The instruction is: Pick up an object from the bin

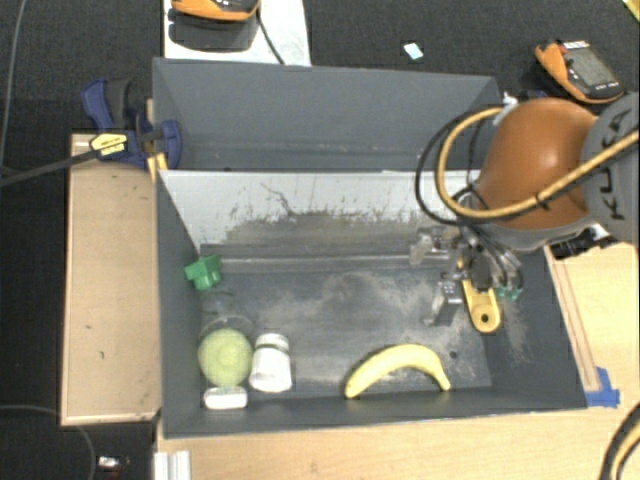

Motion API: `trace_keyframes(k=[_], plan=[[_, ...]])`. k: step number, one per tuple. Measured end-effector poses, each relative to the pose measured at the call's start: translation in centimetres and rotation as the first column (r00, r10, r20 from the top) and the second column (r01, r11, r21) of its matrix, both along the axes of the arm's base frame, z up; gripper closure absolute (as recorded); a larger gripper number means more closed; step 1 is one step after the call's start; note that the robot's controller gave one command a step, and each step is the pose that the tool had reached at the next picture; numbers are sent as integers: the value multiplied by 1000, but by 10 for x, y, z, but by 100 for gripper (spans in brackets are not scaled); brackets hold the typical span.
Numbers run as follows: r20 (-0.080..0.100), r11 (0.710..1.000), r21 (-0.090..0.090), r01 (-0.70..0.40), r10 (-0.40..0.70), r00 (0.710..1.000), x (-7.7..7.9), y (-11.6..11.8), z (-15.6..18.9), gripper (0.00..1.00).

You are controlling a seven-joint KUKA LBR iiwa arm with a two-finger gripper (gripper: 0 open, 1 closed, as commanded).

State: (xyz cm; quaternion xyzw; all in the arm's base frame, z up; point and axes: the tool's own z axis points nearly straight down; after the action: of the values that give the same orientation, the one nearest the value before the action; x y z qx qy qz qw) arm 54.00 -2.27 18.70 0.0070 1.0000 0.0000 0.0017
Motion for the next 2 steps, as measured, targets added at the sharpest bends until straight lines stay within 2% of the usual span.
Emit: trace_keyframes(k=[1,2], plan=[[2,988,-1,-155,155,988,-36,4,-67,0],[5,969,-3,-248,248,969,-60,4,-68,0]])
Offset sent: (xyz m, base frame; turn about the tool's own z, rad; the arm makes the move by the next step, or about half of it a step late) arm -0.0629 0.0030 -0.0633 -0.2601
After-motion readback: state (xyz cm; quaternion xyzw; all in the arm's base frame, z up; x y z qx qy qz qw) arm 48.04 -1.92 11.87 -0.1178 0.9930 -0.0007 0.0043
